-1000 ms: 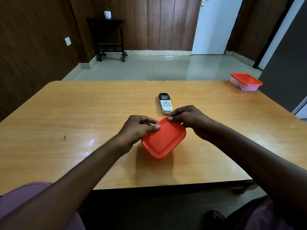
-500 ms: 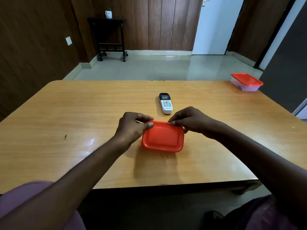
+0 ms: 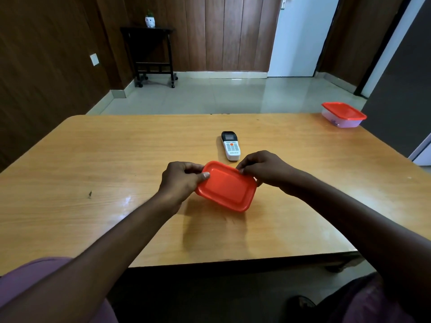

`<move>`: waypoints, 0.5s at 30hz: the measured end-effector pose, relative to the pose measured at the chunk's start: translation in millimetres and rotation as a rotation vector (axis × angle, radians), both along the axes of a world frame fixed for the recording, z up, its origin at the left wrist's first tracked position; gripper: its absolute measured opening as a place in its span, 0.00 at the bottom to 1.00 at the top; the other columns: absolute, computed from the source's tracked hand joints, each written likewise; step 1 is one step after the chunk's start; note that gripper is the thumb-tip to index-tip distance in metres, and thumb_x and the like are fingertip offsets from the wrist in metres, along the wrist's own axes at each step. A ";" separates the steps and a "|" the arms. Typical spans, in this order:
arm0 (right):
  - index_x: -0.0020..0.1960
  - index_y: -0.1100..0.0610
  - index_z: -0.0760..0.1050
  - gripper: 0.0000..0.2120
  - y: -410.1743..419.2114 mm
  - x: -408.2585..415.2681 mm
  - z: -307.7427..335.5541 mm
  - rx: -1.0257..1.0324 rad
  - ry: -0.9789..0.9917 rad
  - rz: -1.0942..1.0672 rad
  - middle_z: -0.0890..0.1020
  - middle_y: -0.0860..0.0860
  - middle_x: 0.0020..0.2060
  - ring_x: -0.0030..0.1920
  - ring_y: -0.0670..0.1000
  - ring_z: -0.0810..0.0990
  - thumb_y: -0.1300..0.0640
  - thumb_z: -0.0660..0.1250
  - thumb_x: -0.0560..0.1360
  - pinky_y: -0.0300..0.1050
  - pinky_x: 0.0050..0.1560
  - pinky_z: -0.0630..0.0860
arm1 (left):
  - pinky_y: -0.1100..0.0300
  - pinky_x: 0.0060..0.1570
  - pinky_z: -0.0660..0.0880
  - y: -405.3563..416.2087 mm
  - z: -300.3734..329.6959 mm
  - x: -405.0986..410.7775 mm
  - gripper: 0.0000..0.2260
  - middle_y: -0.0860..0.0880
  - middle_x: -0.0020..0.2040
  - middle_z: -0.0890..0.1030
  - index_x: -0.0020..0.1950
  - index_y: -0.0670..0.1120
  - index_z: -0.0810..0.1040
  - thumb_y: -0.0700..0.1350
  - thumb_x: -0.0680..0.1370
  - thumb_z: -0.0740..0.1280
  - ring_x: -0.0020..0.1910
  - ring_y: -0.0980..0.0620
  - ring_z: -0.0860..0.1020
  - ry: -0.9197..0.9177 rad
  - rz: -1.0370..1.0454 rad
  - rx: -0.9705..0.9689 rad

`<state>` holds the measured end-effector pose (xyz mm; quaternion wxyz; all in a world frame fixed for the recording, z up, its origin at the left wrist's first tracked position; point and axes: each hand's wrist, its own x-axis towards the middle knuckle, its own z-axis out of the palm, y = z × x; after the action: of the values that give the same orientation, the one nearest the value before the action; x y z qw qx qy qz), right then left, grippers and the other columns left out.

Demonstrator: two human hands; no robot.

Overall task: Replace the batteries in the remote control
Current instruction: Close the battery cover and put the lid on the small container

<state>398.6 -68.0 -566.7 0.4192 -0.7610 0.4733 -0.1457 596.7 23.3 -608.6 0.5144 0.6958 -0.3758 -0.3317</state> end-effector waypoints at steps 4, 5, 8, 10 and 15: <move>0.54 0.54 0.84 0.07 4.7 -0.6 1.3 -0.053 -0.036 0.044 0.84 0.48 0.51 0.51 0.47 0.81 0.58 0.68 0.80 0.39 0.44 0.75 | 0.48 0.55 0.82 1.7 2.4 -6.5 0.11 0.49 0.48 0.87 0.53 0.47 0.87 0.42 0.72 0.78 0.51 0.50 0.84 -0.071 -0.047 -0.029; 0.55 0.53 0.83 0.08 4.6 -0.1 1.3 -0.087 -0.024 0.045 0.84 0.48 0.52 0.53 0.48 0.80 0.58 0.67 0.80 0.40 0.46 0.75 | 0.48 0.55 0.82 1.7 3.2 -8.0 0.11 0.49 0.48 0.87 0.53 0.47 0.87 0.42 0.72 0.78 0.51 0.50 0.84 -0.084 -0.053 -0.034; 0.57 0.54 0.83 0.09 4.3 4.4 2.3 -0.200 0.074 0.051 0.82 0.49 0.53 0.54 0.48 0.78 0.58 0.66 0.80 0.40 0.49 0.72 | 0.49 0.54 0.82 3.3 4.2 -11.1 0.11 0.49 0.47 0.87 0.53 0.47 0.87 0.42 0.72 0.78 0.50 0.51 0.84 -0.083 -0.068 -0.041; 0.57 0.54 0.82 0.08 4.0 8.1 2.0 -0.207 0.109 0.043 0.81 0.50 0.53 0.54 0.49 0.77 0.58 0.66 0.81 0.40 0.48 0.71 | 0.50 0.55 0.82 4.0 4.5 -11.7 0.11 0.50 0.48 0.86 0.53 0.47 0.86 0.43 0.72 0.78 0.50 0.51 0.83 -0.088 -0.066 -0.042; 0.53 0.51 0.81 0.07 7.4 9.8 -1.5 -0.136 0.045 0.040 0.82 0.50 0.54 0.54 0.49 0.79 0.58 0.65 0.80 0.37 0.41 0.73 | 0.50 0.55 0.81 3.1 5.0 -8.0 0.09 0.51 0.47 0.86 0.52 0.48 0.87 0.42 0.73 0.77 0.50 0.52 0.83 -0.115 -0.053 -0.046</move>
<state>408.4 -60.6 -568.2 0.3587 -0.8001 0.4563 -0.1518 588.7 26.4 -603.7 0.4989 0.6915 -0.4304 -0.2960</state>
